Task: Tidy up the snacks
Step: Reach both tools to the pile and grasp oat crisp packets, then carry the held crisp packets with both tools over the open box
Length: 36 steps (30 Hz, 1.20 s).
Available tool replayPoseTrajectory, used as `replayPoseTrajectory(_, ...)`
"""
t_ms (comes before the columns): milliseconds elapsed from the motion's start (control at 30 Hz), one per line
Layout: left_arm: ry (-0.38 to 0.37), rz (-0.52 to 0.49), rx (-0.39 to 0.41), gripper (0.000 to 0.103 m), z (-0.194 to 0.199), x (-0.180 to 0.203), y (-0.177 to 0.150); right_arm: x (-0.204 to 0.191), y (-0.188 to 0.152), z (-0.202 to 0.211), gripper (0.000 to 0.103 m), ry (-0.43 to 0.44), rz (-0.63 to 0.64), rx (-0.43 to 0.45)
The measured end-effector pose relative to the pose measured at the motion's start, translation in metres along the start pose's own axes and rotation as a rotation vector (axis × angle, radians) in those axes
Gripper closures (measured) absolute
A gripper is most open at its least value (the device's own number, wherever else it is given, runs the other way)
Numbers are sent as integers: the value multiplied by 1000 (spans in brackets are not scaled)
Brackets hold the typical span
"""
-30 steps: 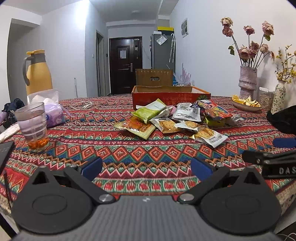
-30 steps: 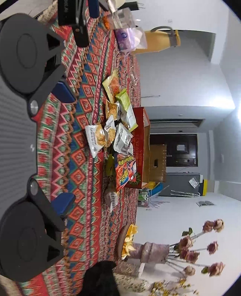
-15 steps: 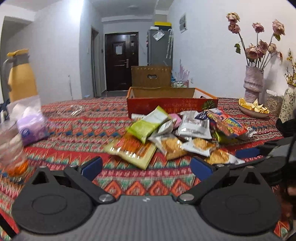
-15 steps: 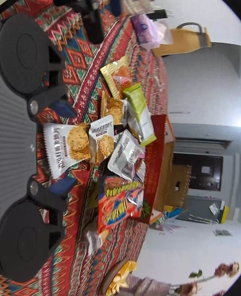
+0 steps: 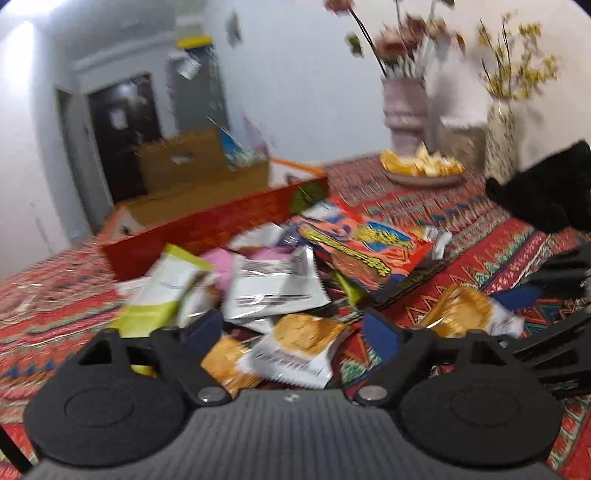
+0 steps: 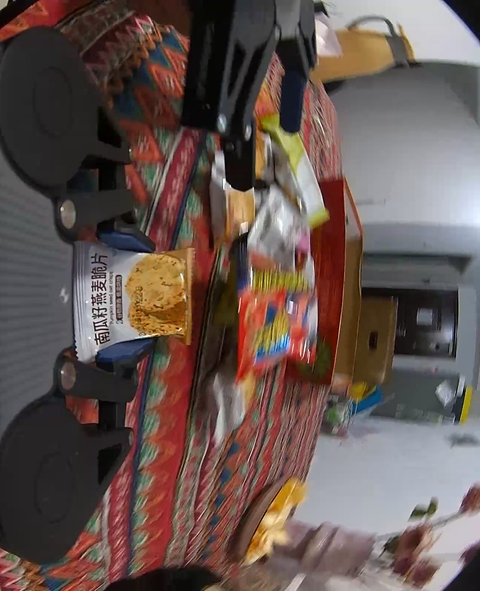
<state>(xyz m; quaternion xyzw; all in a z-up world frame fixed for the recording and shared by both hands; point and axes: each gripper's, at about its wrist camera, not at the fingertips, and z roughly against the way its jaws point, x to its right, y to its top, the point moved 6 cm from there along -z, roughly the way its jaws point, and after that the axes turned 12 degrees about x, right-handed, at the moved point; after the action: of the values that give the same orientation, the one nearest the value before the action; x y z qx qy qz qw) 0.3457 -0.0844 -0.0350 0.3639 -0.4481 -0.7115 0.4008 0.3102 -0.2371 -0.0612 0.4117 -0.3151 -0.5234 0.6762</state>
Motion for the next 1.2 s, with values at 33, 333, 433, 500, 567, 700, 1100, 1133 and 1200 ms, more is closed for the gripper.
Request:
replayPoseTrajectory(33, -18, 6, -42, 29, -12, 2, -2, 7, -1, 0, 54, -4, -9, 3)
replayPoseTrajectory(333, -18, 163, -189, 51, -32, 0, -20, 21, -2, -8, 49, 29, -32, 19)
replayPoseTrajectory(433, -36, 168, -197, 59, -26, 11, -18, 20, -2, -9, 51, 27, -44, 26)
replayPoseTrajectory(500, 0, 174, -206, 61, -22, 15, -19, 19, -3, -7, 55, 20, -49, 27)
replayPoseTrajectory(567, 40, 208, -227, 62, -7, 18, -19, 17, -5, 0, 58, 20, -59, 23)
replayPoseTrajectory(700, 49, 300, -205, 62, 44, 22, -24, 6, -16, 31, 59, 34, -80, 34)
replayPoseTrajectory(1100, 179, 337, -30, 62, 175, 8, -10, -27, -5, 118, 59, 27, -34, 181)
replayPoseTrajectory(1133, 190, 345, -18, 61, 179, 5, -8, -31, -3, 121, 59, 31, -27, 189)
replayPoseTrajectory(1200, 204, 351, -7, 61, 181, 0, -7, -35, 0, 125, 59, 38, -20, 200)
